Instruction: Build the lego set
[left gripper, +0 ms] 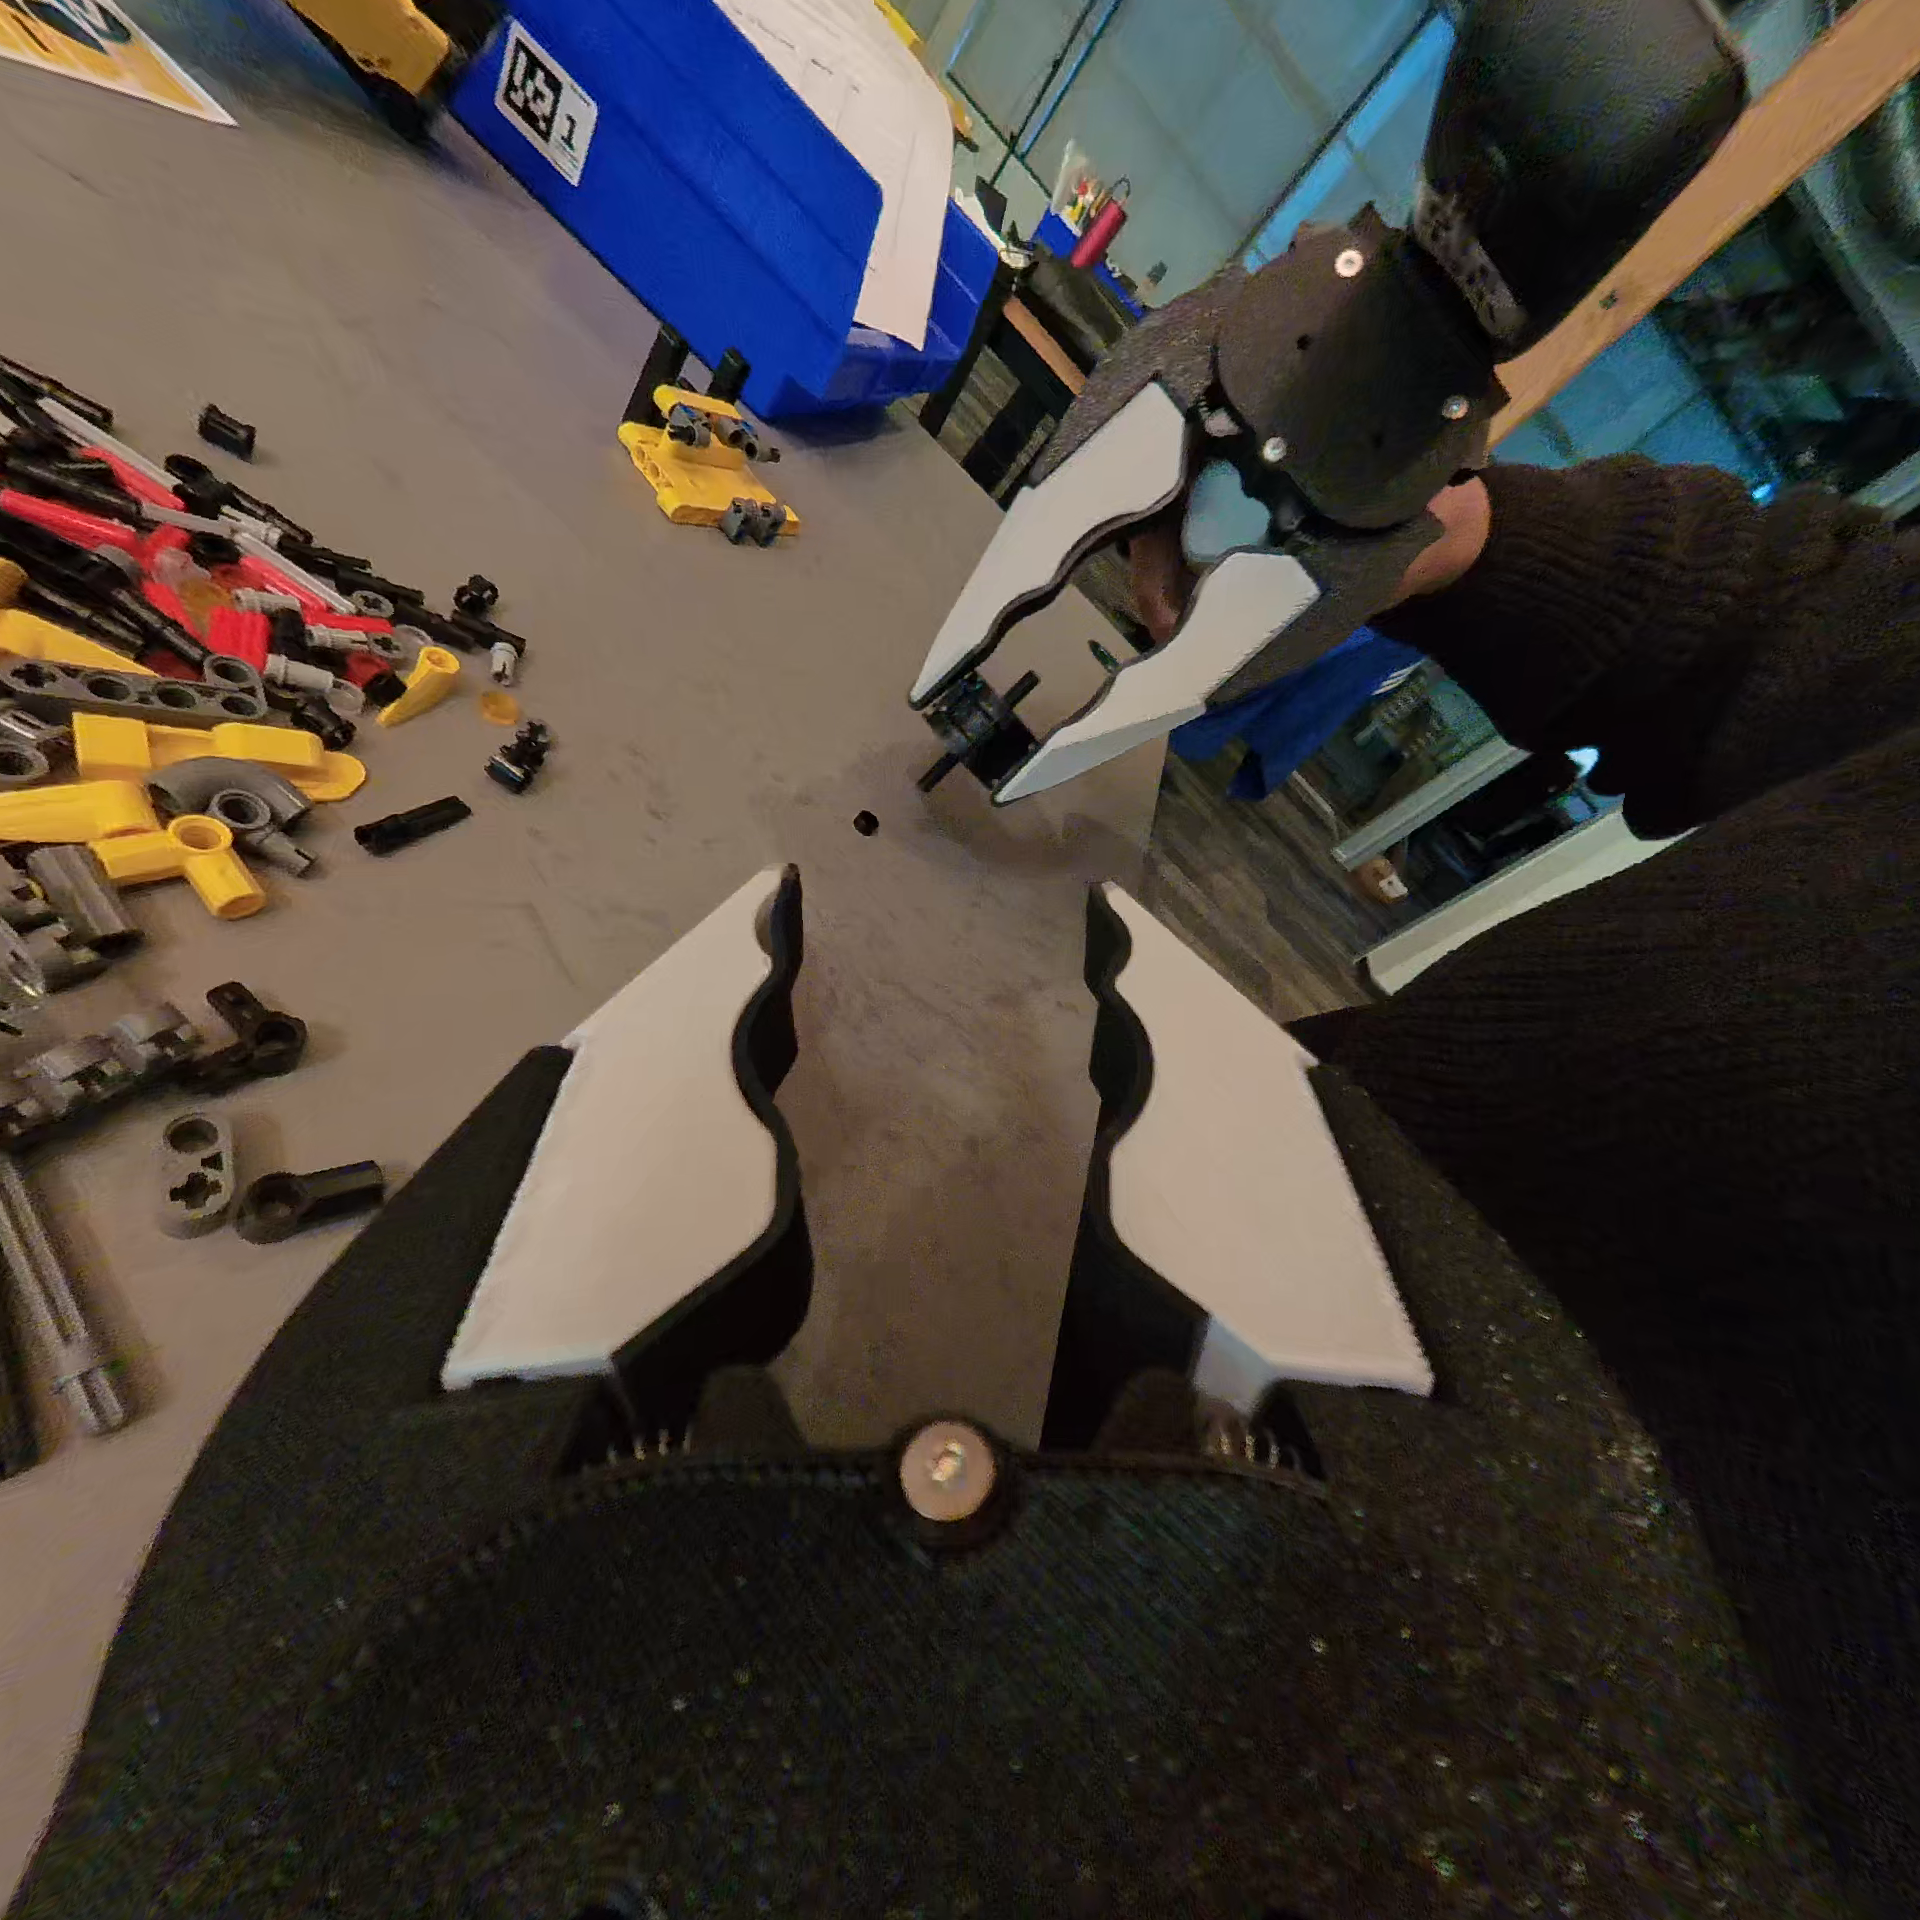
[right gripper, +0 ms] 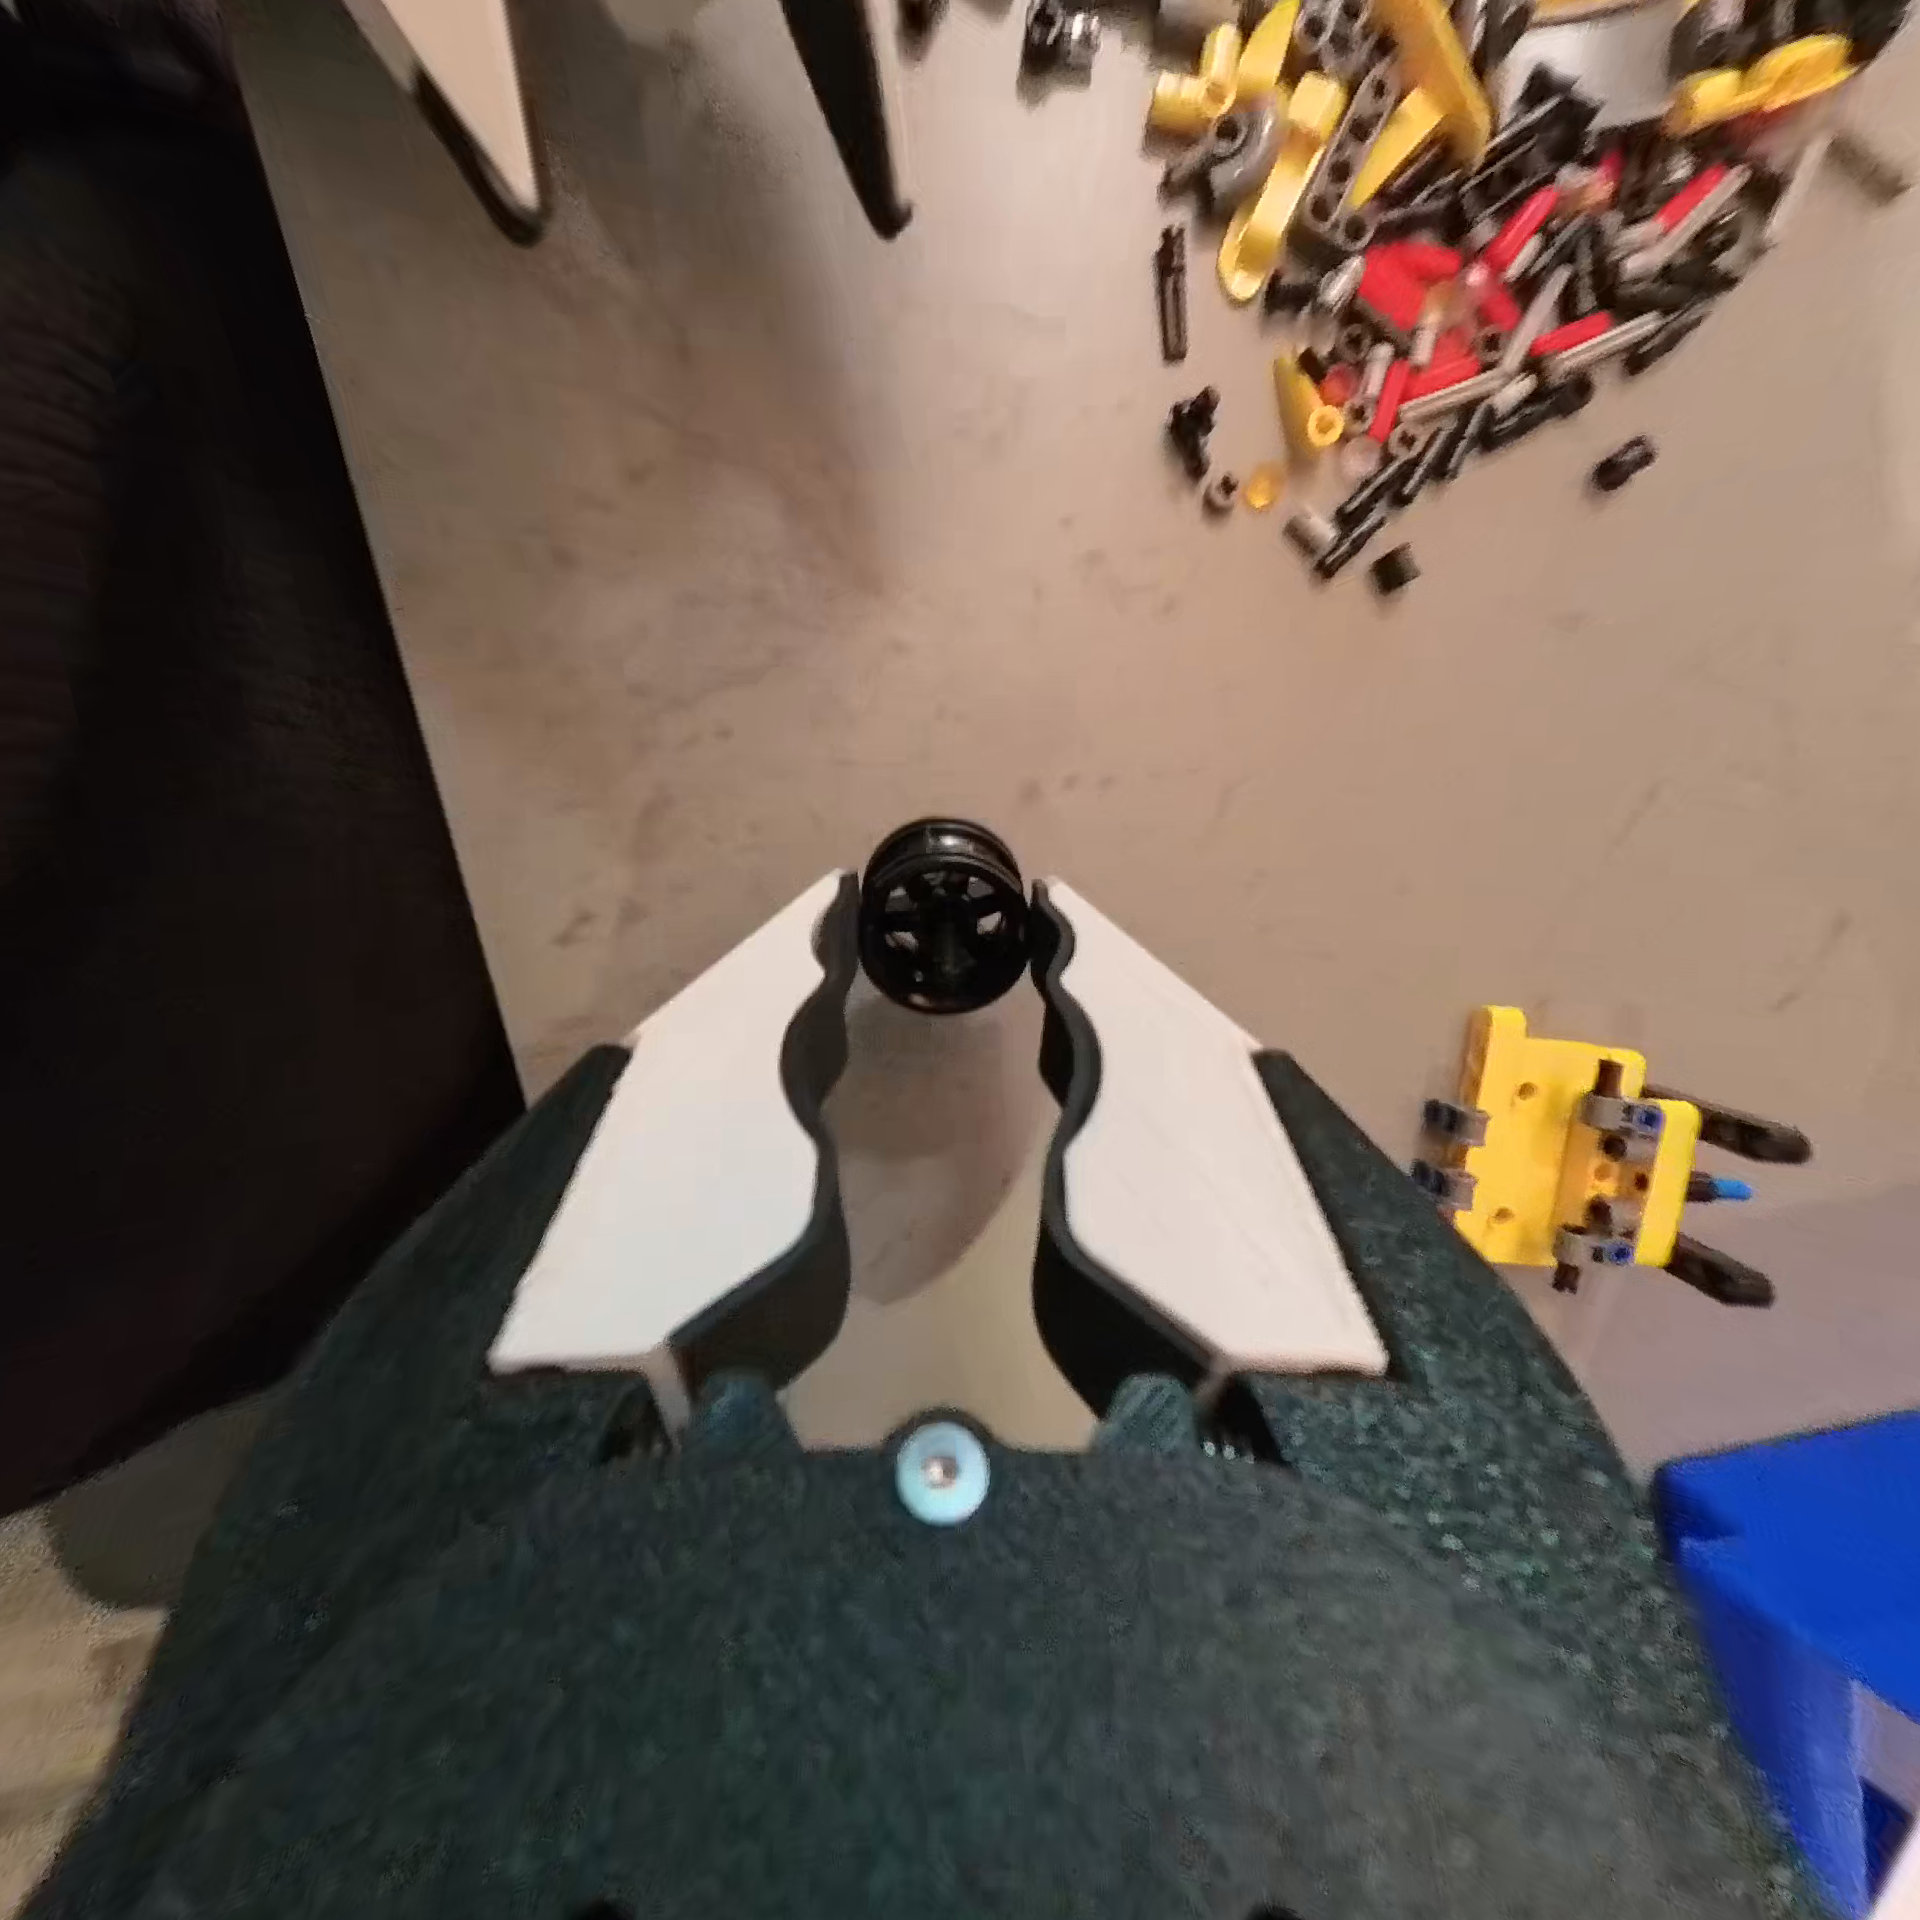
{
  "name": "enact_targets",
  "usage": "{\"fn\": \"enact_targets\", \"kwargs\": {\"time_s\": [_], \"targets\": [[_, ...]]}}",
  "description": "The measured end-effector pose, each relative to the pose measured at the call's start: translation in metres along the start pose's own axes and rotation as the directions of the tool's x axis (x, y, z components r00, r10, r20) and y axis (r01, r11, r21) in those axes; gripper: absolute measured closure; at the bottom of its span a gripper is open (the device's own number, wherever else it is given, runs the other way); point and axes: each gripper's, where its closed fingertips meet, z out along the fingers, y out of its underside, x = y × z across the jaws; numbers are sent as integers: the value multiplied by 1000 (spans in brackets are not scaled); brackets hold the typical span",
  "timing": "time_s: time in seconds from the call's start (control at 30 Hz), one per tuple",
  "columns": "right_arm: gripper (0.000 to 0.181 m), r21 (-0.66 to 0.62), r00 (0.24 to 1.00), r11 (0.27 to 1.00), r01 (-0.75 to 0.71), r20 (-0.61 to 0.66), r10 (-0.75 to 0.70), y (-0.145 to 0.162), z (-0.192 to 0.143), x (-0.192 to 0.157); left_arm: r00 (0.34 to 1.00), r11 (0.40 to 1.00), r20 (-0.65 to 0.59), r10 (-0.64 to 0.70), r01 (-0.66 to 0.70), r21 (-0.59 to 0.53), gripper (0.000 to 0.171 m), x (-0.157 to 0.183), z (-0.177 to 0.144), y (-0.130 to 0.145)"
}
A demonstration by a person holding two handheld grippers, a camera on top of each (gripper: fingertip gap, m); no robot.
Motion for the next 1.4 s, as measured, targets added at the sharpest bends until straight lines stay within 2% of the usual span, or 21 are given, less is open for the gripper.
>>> {"fn": "enact_targets", "kwargs": {"time_s": [0.17,0.27,0.5,0.67,1.4], "targets": [[149,-101,998,994,51,43,-47,5,10,8,988,989,-77,-132,136,52,123,-4,-7,-6],[149,-140,996,988,70,56,-62,5,14,9,985,986,-91,-145,151,63,125,-5,-9,-8],[149,-188,970,954,235,103,-219,2,16,3,975,979,-132,-179,190,70,126,-4,-12,-9],[149,-216,955,933,289,141,-263,5,19,3,973,977,-131,-190,201,71,130,-6,-12,-9],[149,-223,948,926,305,157,-275,5,20,4,966,975,-163,-203,214,59,127,-3,-12,-9]]}}
